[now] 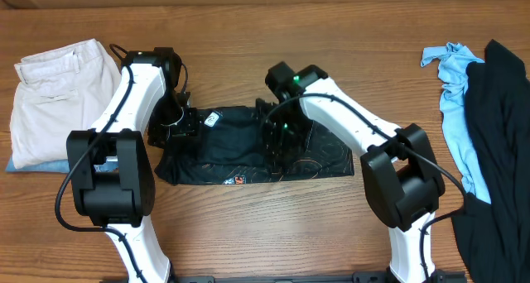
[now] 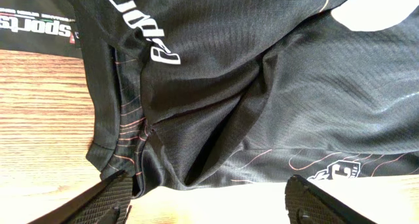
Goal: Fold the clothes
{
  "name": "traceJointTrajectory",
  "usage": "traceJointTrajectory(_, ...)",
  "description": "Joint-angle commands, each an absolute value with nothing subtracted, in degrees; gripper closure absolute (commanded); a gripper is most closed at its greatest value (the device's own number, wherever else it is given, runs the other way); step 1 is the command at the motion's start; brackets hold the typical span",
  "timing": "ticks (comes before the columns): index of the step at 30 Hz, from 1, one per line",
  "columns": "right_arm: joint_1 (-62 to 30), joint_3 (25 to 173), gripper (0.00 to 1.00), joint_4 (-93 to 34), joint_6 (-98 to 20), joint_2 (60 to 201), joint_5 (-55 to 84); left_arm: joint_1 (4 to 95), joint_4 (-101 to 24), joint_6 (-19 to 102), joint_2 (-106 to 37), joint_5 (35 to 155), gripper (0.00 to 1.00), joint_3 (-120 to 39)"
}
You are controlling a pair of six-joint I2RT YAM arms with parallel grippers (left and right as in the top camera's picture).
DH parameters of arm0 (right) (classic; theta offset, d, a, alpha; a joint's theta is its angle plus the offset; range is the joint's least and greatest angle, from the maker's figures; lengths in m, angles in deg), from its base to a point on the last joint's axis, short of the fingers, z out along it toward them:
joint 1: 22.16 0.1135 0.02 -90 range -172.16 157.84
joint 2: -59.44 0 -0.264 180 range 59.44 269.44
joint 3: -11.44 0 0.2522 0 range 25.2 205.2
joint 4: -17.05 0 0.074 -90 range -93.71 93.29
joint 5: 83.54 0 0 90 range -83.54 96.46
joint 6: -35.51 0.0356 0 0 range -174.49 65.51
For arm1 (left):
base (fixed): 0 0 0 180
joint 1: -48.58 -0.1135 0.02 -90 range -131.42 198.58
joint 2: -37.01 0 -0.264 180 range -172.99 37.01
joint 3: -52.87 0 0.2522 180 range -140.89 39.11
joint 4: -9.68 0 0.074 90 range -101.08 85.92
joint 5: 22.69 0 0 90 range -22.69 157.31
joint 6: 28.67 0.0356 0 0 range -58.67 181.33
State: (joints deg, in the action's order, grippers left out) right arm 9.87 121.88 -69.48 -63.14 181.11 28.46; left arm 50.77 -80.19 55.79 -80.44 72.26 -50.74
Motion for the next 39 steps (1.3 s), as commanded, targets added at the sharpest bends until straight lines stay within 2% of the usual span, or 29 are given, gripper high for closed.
traceJointTrajectory(1,9.0,126.7,0.68,-71.6,-59.9,176.6,21.7,50.4,-80.2,56.4,-80.5,71.2,0.24,-53.2)
traceJointTrajectory(3,8.5,127.5,0.67,-72.4,-58.3,174.9,19.9,50.4,-79.6,56.4,-80.2,70.1,0.2,-54.1)
traceJointTrajectory(6,7.3,127.6,0.64,-72.8,-57.4,172.3,19.8,50.4,-78.2,56.4,-80.2,69.4,0.09,-54.5)
traceJointTrajectory(11,6.2,127.6,0.64,-74.7,-57.2,171.7,20.0,50.4,-75.5,54.9,-80.3,65.3,0.0,-52.8)
traceJointTrajectory(23,6.2,127.6,0.64,-75.1,-57.2,171.7,20.0,46.7,-66.4,54.5,-80.3,64.5,0.01,-46.4)
traceJointTrajectory(34,6.2,127.6,0.64,-75.3,-57.2,171.7,20.0,46.7,-58.9,59.8,-80.3,73.3,0.03,-38.9)
traceJointTrajectory(39,6.2,127.6,0.64,-75.3,-57.2,171.7,20.0,46.7,-58.1,59.9,-80.4,73.4,0.07,-36.9)
